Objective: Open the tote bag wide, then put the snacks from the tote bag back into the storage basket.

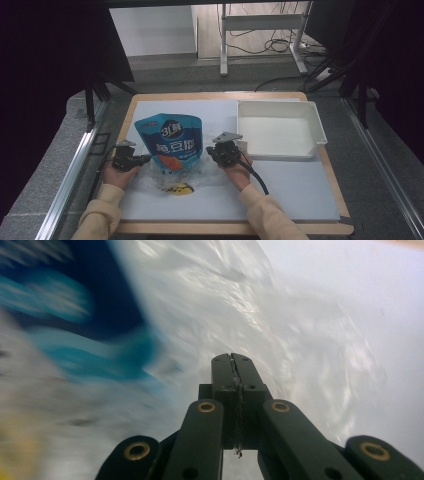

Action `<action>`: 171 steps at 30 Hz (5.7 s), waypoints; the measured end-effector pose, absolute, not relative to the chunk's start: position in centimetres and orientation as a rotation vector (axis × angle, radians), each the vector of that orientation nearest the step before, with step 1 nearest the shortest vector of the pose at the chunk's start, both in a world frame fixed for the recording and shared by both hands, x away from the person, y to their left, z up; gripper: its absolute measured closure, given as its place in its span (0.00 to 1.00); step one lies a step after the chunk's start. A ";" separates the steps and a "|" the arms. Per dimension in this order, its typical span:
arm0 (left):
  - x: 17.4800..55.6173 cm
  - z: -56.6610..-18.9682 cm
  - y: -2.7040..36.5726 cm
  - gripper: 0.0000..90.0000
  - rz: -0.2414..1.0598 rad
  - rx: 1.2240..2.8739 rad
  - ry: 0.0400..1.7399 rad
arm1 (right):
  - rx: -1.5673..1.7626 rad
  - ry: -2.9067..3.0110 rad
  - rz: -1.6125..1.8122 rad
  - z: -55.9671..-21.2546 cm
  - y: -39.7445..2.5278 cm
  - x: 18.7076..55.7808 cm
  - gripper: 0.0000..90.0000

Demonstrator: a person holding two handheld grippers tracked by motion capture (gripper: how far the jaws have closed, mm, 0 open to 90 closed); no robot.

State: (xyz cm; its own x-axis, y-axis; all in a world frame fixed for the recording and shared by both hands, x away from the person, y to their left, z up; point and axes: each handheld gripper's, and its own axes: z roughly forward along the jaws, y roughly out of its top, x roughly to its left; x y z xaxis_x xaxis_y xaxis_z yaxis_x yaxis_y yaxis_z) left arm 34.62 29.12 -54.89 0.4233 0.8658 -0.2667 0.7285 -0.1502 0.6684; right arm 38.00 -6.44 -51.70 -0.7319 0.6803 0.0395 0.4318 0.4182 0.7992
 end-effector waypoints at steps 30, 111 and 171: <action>32.9 -51.7 31.7 0.37 0.302 1.728 1.256 | 0.924 2.431 1.231 -51.4 -7.3 37.4 0.96; 25.8 -46.0 28.3 0.25 0.356 1.814 1.080 | 0.740 2.266 1.598 -41.5 -7.2 34.7 0.45; 26.0 -46.1 28.7 0.26 0.345 1.799 1.100 | 0.629 2.331 1.722 -39.5 -3.0 37.0 0.97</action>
State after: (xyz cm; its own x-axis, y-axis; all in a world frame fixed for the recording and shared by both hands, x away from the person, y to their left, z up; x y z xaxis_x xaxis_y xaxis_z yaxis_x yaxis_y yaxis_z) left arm 26.04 28.68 -46.13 0.5528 0.8021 -0.2259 0.5298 -0.1291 0.8382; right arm 36.99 -3.00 -39.53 -0.8955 0.4321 0.1068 0.2291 0.2417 0.9429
